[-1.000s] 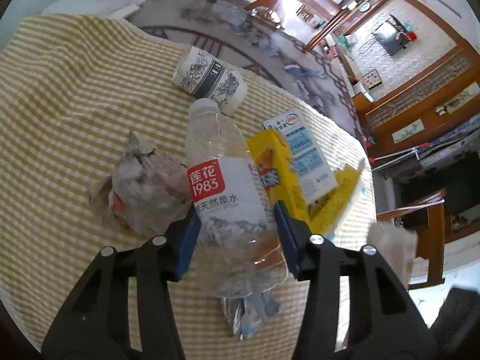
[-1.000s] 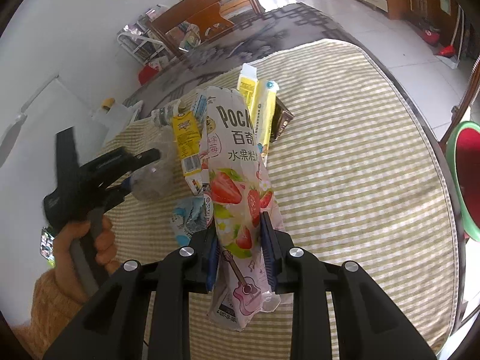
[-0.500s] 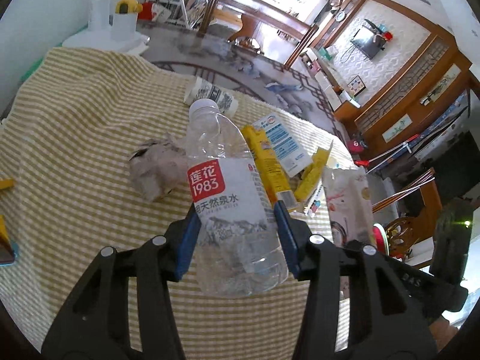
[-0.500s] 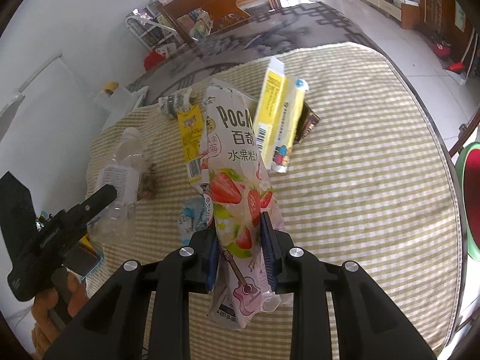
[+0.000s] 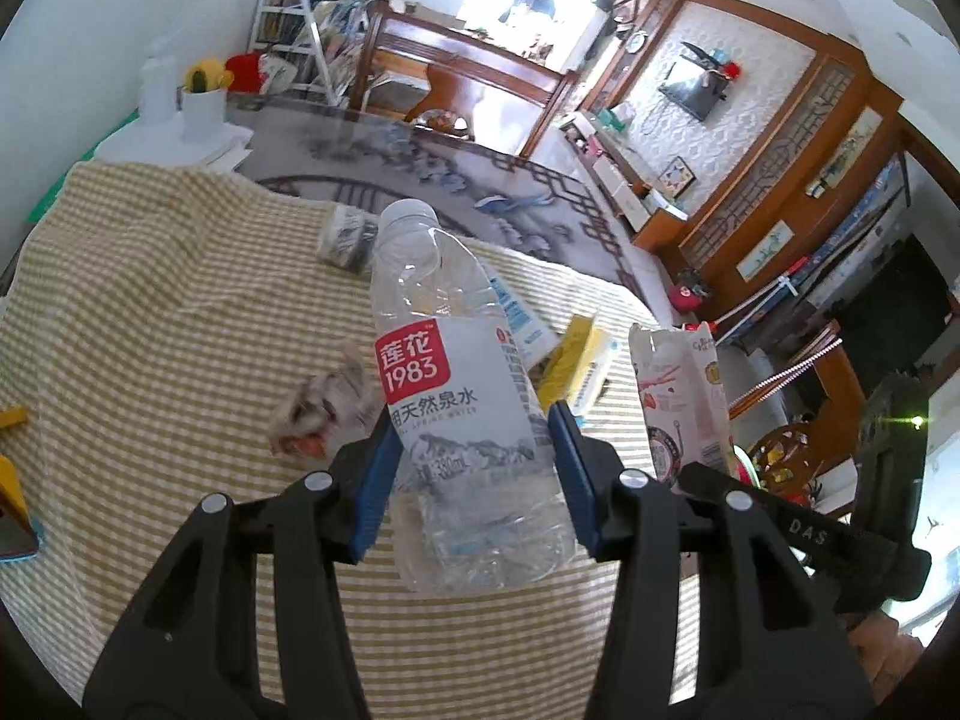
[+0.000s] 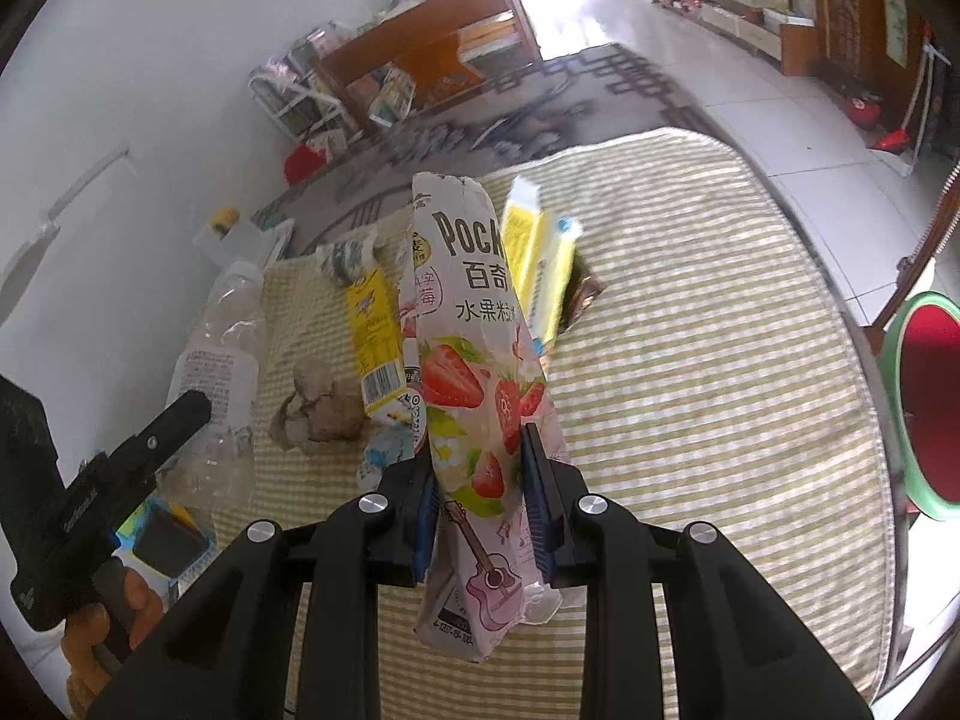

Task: Collect trash
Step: 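Lift the Pocky wrapper and water bottle up off the table, then carry the Pocky wrapper and water bottle over to the red bin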

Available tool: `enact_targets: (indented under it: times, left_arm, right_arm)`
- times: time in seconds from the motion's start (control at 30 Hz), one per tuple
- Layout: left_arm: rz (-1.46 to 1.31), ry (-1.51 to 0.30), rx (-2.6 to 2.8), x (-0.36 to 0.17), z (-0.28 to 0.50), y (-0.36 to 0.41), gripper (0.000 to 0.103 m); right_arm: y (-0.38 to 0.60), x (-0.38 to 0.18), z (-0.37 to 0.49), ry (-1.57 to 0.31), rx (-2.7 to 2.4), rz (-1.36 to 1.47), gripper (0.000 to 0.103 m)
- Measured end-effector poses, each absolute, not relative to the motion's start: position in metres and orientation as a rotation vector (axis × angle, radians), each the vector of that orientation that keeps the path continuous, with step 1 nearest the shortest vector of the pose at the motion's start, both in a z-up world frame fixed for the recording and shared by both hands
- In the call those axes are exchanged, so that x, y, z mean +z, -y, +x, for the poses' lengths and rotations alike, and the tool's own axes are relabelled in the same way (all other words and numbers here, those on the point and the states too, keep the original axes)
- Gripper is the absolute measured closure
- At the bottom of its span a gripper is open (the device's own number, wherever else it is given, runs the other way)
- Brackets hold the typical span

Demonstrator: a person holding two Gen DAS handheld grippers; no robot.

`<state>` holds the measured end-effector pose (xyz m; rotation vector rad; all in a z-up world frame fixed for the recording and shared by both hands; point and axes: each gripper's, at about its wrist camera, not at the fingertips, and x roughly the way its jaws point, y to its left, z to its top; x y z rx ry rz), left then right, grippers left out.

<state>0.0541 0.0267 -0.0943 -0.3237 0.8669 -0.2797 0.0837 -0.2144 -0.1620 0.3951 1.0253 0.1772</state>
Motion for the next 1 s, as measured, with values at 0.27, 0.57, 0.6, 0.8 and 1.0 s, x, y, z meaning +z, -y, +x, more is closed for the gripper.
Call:
enact_targets:
  times: [0.27,0.57,0.6,0.8,1.0]
  left_arm:
    - [-0.299,-0.851,-0.315,-0.088,0.048,-0.012,0.056]
    - [-0.243,-0.798,-0.352,-0.066,0.046,0.008,0.056]
    - [-0.238,-0.795,-0.357,-0.065,0.045,0.011,0.056]
    - [-0.206,-0.782,-0.383,-0.060,0.043,0.027,0.056]
    - [-0.186,-0.779,-0.396,-0.058,0.040,0.041,0.056]
  right_arm:
    - [0.239,-0.155,0.075,-0.992,0.117,0.435,0.079]
    - [0.256,-0.143,0.061,-0.943,0.102,0.467,0.079]
    - [0.258,-0.142,0.060,-0.937,0.100,0.471,0.079]
    - [0.275,-0.138,0.051,-0.912,0.083,0.500,0.079]
    - [0.292,-0.132,0.040,-0.887,0.071,0.525,0.079]
